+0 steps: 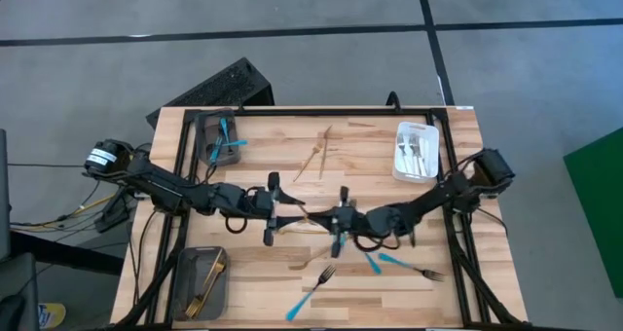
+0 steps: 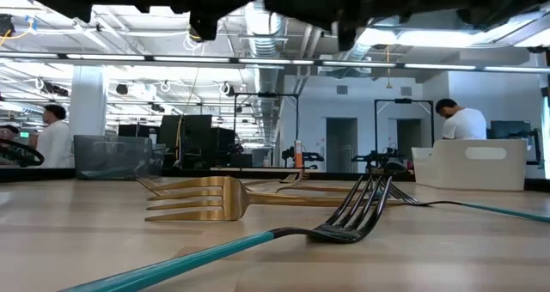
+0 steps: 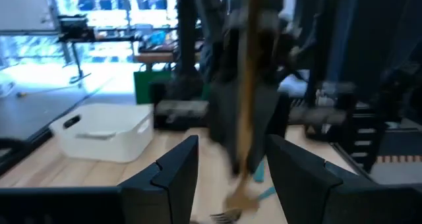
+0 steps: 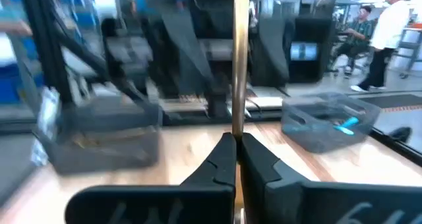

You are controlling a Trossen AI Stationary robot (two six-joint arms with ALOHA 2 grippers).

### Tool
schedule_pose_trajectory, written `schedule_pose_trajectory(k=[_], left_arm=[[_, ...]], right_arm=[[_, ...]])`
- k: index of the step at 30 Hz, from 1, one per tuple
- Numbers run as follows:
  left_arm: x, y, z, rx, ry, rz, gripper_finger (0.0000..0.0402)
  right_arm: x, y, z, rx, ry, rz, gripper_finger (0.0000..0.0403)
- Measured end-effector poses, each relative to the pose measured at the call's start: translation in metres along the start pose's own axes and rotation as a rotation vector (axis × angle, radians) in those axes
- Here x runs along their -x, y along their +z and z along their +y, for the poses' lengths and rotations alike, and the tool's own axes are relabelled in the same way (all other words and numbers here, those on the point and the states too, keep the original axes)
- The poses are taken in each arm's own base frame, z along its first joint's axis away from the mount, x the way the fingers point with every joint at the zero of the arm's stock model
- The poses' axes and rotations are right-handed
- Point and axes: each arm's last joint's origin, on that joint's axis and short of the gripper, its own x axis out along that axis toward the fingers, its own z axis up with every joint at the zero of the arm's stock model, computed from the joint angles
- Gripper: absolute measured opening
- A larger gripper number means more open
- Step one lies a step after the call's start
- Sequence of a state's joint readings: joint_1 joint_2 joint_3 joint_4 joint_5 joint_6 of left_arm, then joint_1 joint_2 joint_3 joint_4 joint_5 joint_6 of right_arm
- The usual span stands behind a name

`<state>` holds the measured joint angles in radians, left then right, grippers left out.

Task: Sort silverware by color (type)
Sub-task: Put the gold fork into the bottom black bin

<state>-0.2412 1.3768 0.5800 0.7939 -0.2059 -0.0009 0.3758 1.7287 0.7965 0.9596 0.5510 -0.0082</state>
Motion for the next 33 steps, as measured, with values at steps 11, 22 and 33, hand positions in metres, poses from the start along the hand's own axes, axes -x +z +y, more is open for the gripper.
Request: schedule_pose_trajectory(k=[11,22,33], left_arm=[[0.0,0.001,-0.002,0.004,-0.014,-0.014,0.0086],[0.001,-0.001,-0.008,0.0,-0.037,0.012,0.0015],[0.026,-0.002,-0.005,0.059,0.131,0.279,0.0006]], right_arm=[[-0.024,-0.004,0.015,0.059,-0.004,0.012,0.0019],[-0.021,-0.001,0.018,0.056,-0.016,0.007,0.0019],[-0.02,-0.003,0.018,-0.018,-0.082,0.039,0.0087]])
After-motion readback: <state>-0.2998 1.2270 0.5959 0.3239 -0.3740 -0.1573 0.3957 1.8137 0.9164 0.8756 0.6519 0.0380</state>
